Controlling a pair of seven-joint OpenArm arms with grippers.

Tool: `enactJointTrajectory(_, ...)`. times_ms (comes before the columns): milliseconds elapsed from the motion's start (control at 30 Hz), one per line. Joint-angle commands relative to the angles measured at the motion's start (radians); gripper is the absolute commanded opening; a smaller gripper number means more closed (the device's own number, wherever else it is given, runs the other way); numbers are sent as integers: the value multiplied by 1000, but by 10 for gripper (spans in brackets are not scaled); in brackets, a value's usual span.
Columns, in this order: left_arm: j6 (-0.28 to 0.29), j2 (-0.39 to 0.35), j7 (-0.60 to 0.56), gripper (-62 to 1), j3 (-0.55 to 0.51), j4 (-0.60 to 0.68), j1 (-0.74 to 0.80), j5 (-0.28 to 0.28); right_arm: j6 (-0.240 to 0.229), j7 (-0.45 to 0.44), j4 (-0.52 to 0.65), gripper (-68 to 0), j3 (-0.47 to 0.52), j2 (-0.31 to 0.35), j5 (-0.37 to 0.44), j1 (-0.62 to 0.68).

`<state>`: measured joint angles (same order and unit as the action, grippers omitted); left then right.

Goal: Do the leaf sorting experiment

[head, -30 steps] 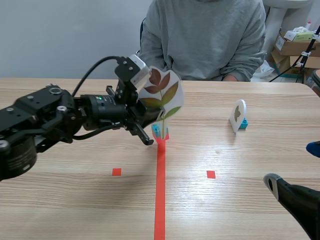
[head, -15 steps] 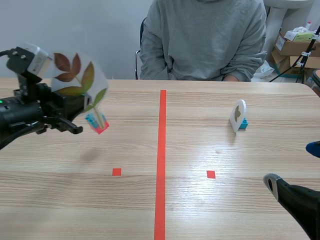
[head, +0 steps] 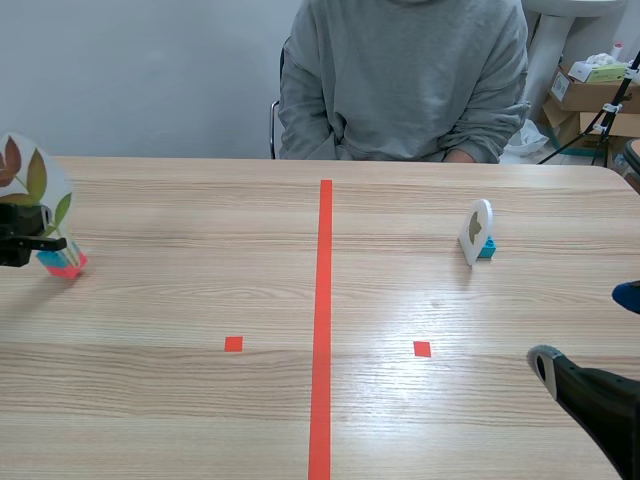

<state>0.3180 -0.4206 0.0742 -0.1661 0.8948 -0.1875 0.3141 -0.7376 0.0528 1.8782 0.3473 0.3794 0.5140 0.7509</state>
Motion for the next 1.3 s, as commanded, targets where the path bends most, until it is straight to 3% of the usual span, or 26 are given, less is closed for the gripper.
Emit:
enactJointTrajectory(0, -21, -21, -24, -579, -16, 9, -43, 7, -8, -14, 0, -12, 7, 8, 13, -9)
enactJointTrajectory(233, -48, -23, -41, -580, -17, -113, -93, -18, -8, -14, 0, -12, 7, 8, 14, -26)
enactJointTrajectory(600, -65, -20, -35, -576, -14, -117, -93, -27, -8, -11, 0, -12, 7, 8, 14, -36)
enactJointTrajectory(667, -65, -20, -32, -524, -14, -117, -93, -27, -8, -10, 0, -12, 7, 8, 14, -36)
enactJointTrajectory(900, -61, -14, -34, -140, -14, -117, -90, -26, -8, -7, 0, -12, 7, 8, 14, -36)
enactJointTrajectory(1000, -60, -18, -44, -19, -14, -115, -82, -18, -8, 0, 0, -12, 7, 8, 14, -36)
enactJointTrajectory(1067, -47, -29, -65, 14, -14, -105, -58, -11, -8, 9, 0, -12, 7, 8, 14, -36)
enactJointTrajectory(1267, -1, -85, -119, 14, -18, 37, 116, 21, -8, 47, 0, -12, 7, 8, 14, -36)
